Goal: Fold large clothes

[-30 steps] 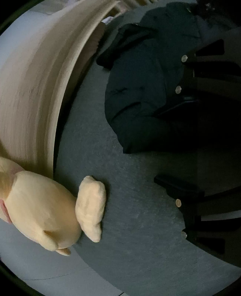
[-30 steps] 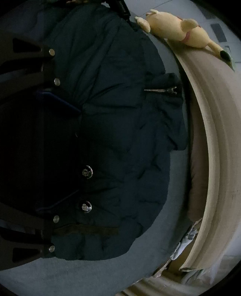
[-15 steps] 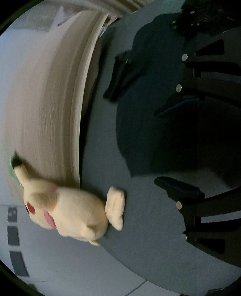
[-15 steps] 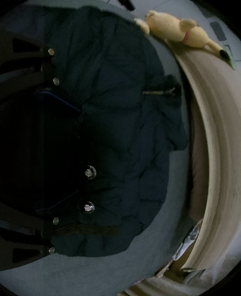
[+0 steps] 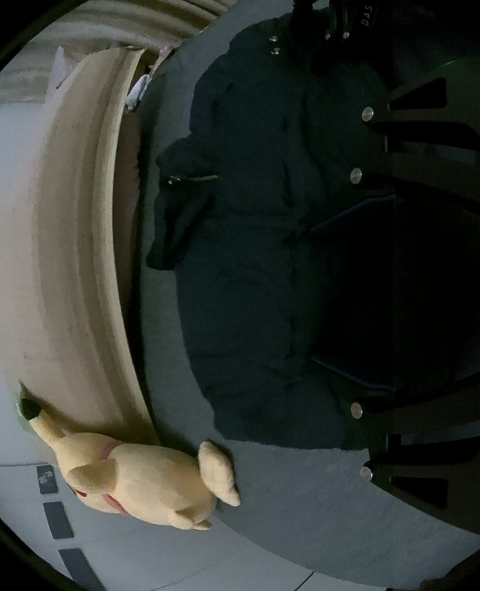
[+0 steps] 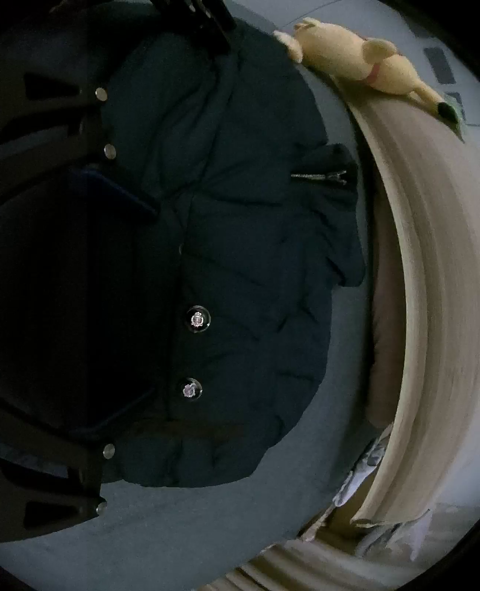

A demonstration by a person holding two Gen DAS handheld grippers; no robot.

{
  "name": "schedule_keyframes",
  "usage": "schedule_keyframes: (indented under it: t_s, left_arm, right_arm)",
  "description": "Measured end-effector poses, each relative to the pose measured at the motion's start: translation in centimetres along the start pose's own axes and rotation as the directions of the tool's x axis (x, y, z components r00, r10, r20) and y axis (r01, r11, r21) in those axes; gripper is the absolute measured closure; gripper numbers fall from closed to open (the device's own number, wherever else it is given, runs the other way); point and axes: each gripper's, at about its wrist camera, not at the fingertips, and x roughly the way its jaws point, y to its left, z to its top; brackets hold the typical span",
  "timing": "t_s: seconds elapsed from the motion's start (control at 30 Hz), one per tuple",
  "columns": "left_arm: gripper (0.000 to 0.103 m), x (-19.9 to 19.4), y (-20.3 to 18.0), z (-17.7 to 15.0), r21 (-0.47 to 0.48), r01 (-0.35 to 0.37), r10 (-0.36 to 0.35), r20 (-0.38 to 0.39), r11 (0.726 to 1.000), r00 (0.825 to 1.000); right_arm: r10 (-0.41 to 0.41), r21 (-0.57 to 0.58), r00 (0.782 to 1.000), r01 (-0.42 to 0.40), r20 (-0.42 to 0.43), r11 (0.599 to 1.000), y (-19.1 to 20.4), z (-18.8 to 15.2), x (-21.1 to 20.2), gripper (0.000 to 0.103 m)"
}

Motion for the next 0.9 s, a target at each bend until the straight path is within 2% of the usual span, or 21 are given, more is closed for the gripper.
schedule_keyframes:
  t_s: [0.3, 0.47, 0.57, 0.7, 0.8, 0.9]
  left_arm:
    - [0.034, 1.0, -0.3, -0.7, 0.001, -0.010, 0.010, -0.012, 1.000, 1.000]
    - [0.034, 1.2, -0.5, -0.8, 0.006, -0.016, 0.016, -0.023, 1.000, 1.000]
    - [0.034, 1.3, -0.6, -0.8, 0.008, -0.020, 0.020, -0.021, 1.000, 1.000]
    - [0.034, 1.5, -0.7, -1.0, 0.019, -0.032, 0.032, -0.018, 0.999, 0.999]
    - [0.034, 1.6, -0.7, -1.1, 0.019, -0.031, 0.032, -0.019, 0.999, 0.999]
    - [0.033, 1.6, -0.8, -1.2, 0.024, -0.039, 0.039, -0.014, 0.999, 0.999]
  right_arm:
    - [-0.003, 0.012, 1.000, 0.003, -0.023, 1.000, -0.1, 0.1, 0.8, 0.007]
    - [-0.004, 0.027, 0.999, 0.006, -0.051, 1.000, -0.3, 0.7, -0.1, 0.007]
    - [0.010, 0.075, 1.000, -0.012, 0.022, 0.997, -0.6, 1.3, -2.5, 0.007]
    - [0.039, 0.072, 0.995, -0.045, 0.091, 0.996, 0.5, 3.2, -4.4, 0.007]
    - [0.084, 0.089, 0.993, -0.092, 0.083, 0.992, 1.2, 4.7, -3.5, 0.007]
    - [0.086, 0.103, 0.995, -0.092, 0.057, 0.990, 1.7, 5.3, -1.4, 0.007]
